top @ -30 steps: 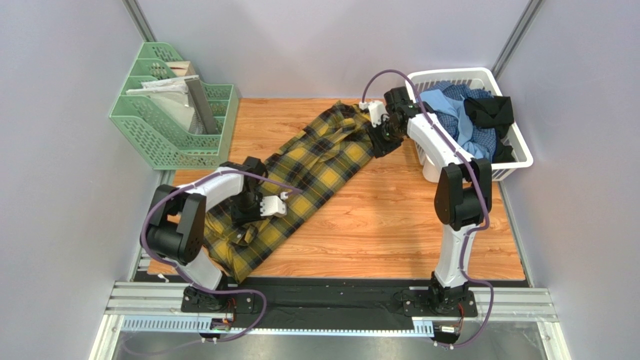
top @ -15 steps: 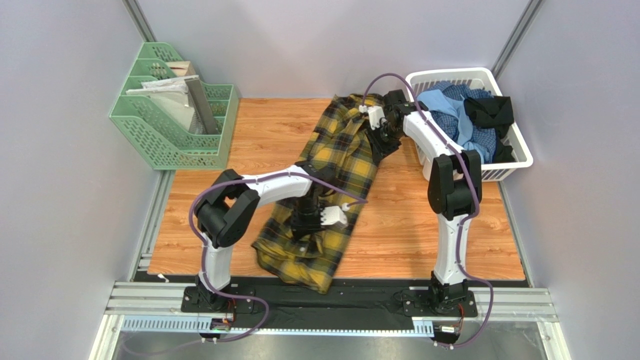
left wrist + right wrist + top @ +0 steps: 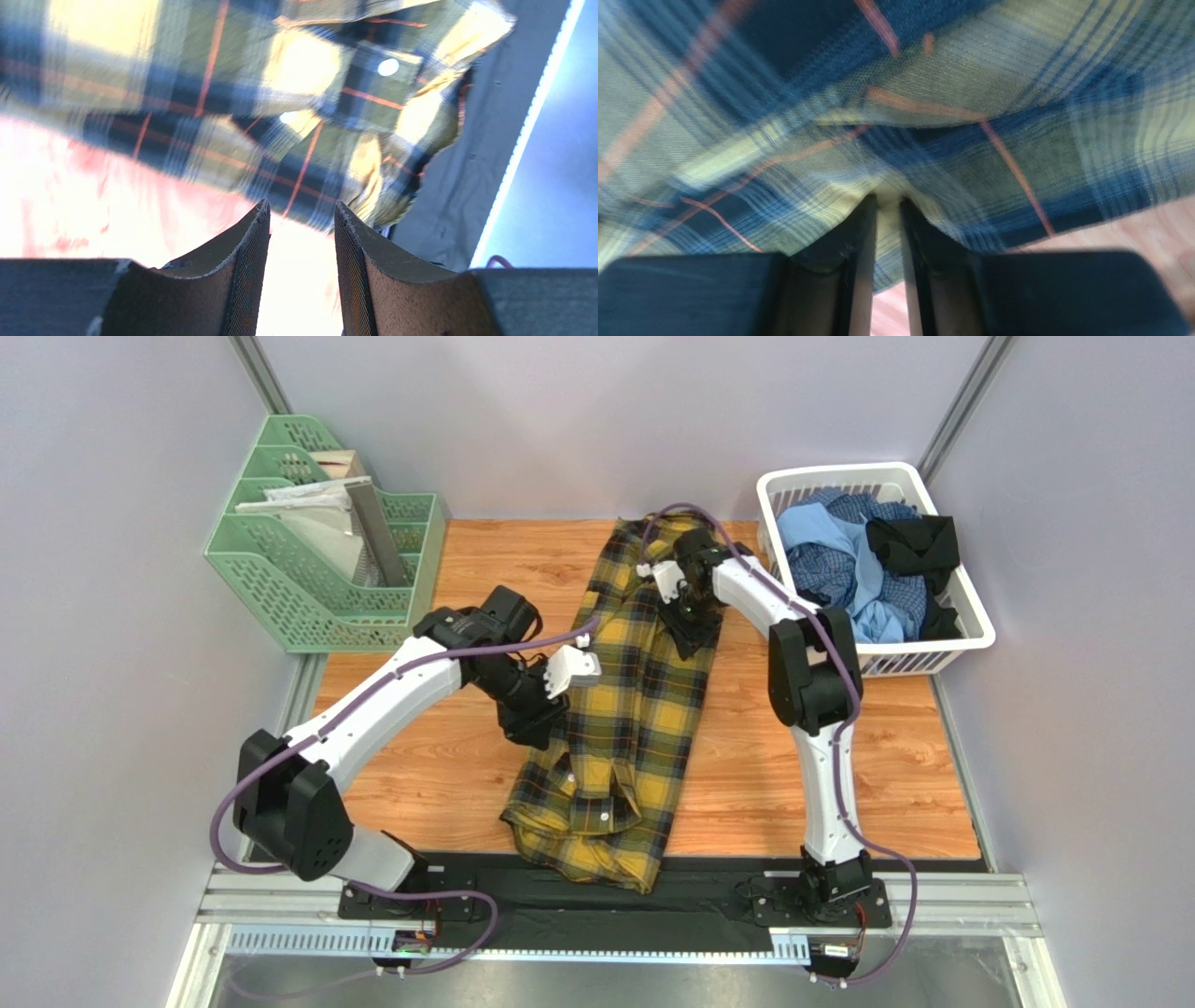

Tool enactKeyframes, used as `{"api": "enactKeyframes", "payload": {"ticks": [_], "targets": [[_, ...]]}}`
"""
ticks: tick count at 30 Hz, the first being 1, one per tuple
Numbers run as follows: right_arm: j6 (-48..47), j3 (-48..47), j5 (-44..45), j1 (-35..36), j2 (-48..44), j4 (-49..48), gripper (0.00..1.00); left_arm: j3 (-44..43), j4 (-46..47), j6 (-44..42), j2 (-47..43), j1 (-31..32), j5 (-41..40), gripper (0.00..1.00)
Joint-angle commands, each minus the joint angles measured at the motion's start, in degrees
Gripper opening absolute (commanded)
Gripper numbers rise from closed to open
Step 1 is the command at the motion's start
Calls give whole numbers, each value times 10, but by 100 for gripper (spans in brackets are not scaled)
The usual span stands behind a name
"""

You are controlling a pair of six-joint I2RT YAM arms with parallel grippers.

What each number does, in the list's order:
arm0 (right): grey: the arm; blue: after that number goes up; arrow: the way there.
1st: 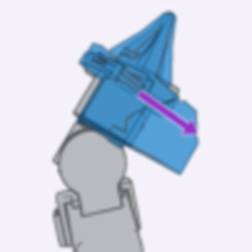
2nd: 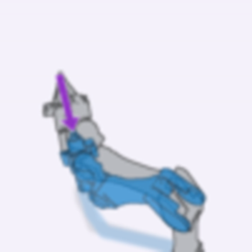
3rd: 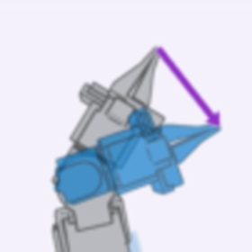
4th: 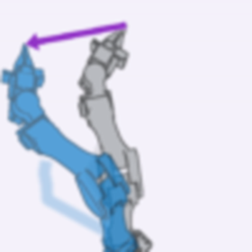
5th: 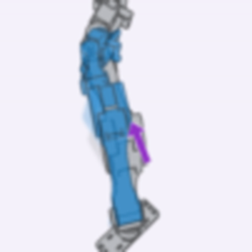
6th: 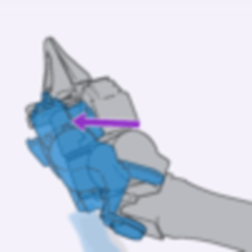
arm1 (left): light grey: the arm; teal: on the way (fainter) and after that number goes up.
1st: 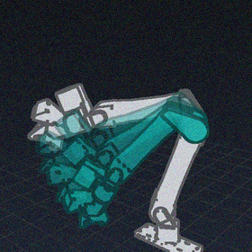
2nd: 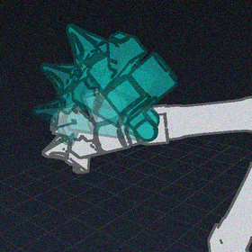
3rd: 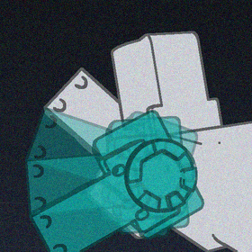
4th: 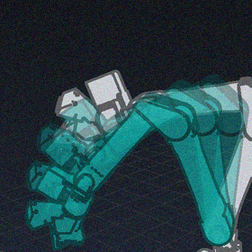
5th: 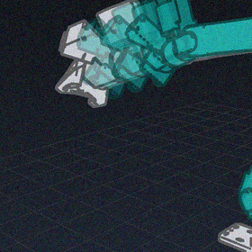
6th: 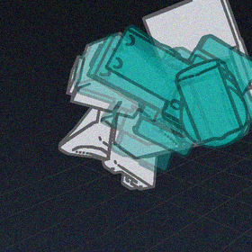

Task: Fold and stack the long sleeve shirts
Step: Fold the shirt

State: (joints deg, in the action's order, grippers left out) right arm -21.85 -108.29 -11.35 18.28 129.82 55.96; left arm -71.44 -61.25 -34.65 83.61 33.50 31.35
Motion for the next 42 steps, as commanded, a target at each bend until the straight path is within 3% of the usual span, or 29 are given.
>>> {"api": "enactKeyframes", "payload": {"ticks": [1,4,8,14,22,30,33,42], "targets": [[-38,-41,79,13,53,-12,24,38,36,-31,23,-12,-17,45],[-45,-32,86,13,50,-16,23,45,101,-37,47,-6,-39,44],[-46,4,80,13,31,-29,24,24,154,-43,129,59,-120,42],[-53,12,78,13,21,-31,24,9,135,-56,257,122,-197,26],[-67,48,57,40,-4,-35,24,74,119,-4,242,187,-144,24],[-81,-31,99,57,68,-38,23,47,94,2,234,187,-100,24],[-77,-63,113,56,85,-38,23,50,106,-4,248,183,-132,24],[-55,-116,150,40,131,-49,23,18,112,-34,279,75,-174,22]]}}
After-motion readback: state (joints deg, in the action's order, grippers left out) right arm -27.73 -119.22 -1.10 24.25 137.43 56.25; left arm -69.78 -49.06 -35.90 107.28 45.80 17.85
